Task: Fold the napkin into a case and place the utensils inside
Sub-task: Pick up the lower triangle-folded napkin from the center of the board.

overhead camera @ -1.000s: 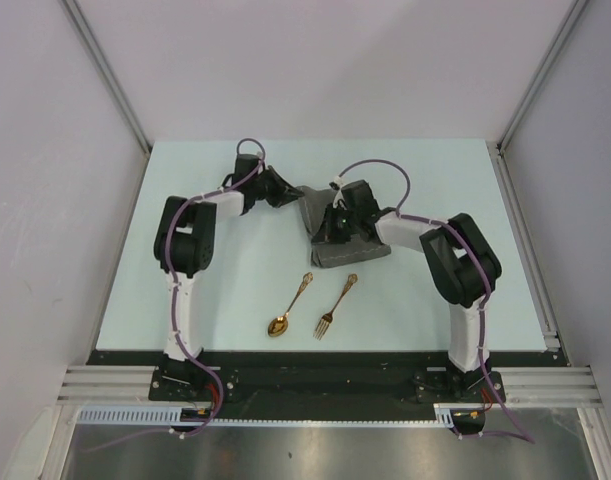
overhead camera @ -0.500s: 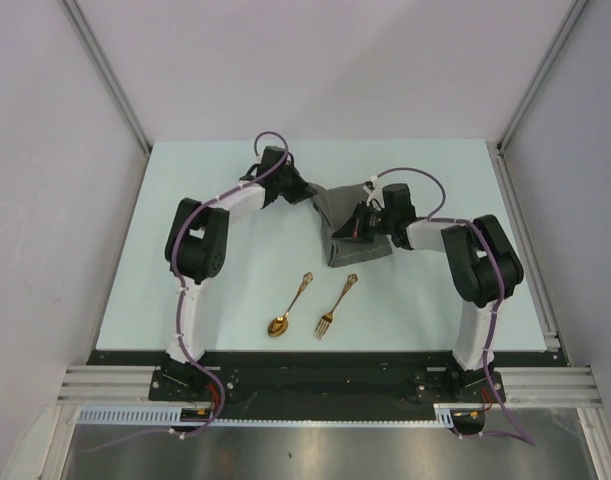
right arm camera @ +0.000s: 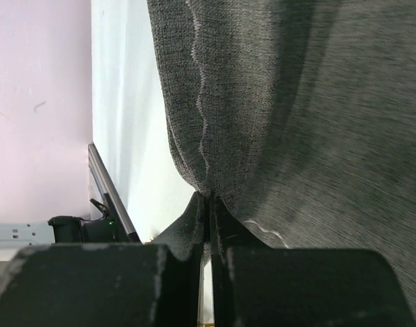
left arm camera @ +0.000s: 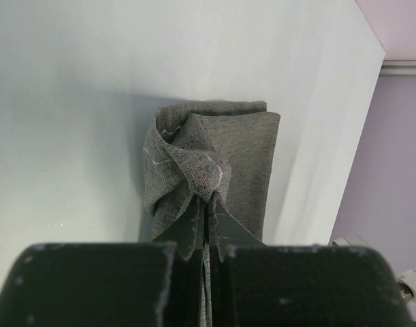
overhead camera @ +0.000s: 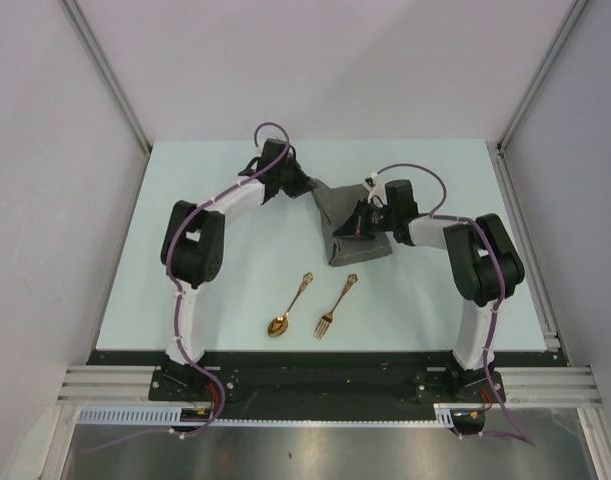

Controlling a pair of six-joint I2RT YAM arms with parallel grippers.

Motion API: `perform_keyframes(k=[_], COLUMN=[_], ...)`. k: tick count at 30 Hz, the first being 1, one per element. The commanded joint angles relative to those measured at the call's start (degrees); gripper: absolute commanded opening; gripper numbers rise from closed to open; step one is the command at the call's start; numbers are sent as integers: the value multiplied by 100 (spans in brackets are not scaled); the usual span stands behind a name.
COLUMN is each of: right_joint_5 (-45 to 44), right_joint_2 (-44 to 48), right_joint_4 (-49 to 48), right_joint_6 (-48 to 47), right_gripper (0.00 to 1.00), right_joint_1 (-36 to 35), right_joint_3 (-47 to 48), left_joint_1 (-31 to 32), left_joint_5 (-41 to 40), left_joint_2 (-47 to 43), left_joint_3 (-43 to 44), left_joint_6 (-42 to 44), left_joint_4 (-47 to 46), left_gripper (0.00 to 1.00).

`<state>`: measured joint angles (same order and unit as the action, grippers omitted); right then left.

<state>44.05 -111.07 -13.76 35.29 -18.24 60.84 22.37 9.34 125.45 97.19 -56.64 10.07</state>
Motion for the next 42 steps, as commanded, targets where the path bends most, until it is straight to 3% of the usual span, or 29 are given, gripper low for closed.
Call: perform_keyframes(k=[1, 3, 4, 6, 8, 10, 14, 17, 22, 24, 26, 28, 32, 42], right_joint_5=[192, 95, 25, -37, -90, -107, -195, -222, -729, -845, -968, -1082, -1250, -1364], right_joint_2=[-108, -161, -204, -362, -555, -618, -364, -301, -591, -723, -1013, -1215, -1767, -2867], right_joint_4=[497, 558, 567, 524, 619, 716, 813, 1032, 1236, 1007, 911, 823, 296, 347], right_joint_6=[-145, -101, -92, -14, 31, 13, -92, -267, -338, -295, -216, -102, 153, 242], right_gripper=[0, 3, 5, 18, 31, 35, 54, 58, 57, 46, 40, 34, 14, 5], right_joint_1=[-355, -478, -531, -715, -926, -997, -796, -585, -452, -435, -435, -435, -426, -435], right_joint_3=[244, 419, 490, 691, 876, 1087, 930, 1035, 1501, 1746, 1983, 2326, 2757, 4269], left_joint_1=[-294, -417, -470, -619, -777, -892, -1182, -1218, -1200, -1191, -1174, -1165, -1156, -1086], left_joint_5=[-337, 13, 145, 522, 621, 665, 569, 682, 1824, 2097, 2264, 2291, 2256, 2028], left_joint_2=[-609, -548, -504, -416, -416, -495, -820, -610, 5, 129, 164, 217, 384, 542], left_joint_3=[20, -50, -77, -182, -235, -323, -473, -18, 503, 381, 266, 222, 266, 196], left_joint_6=[373, 391, 382, 443, 697, 1039, 1725, 2227, 2342, 2333, 2333, 2429, 2632, 3009], left_joint_4=[-514, -584, -611, -655, -568, -401, -286, 213, 154, -160, -364, -409, -312, -119], left_gripper=[0, 3, 10, 28, 59, 72, 75, 79, 78, 72, 72, 76, 81, 80])
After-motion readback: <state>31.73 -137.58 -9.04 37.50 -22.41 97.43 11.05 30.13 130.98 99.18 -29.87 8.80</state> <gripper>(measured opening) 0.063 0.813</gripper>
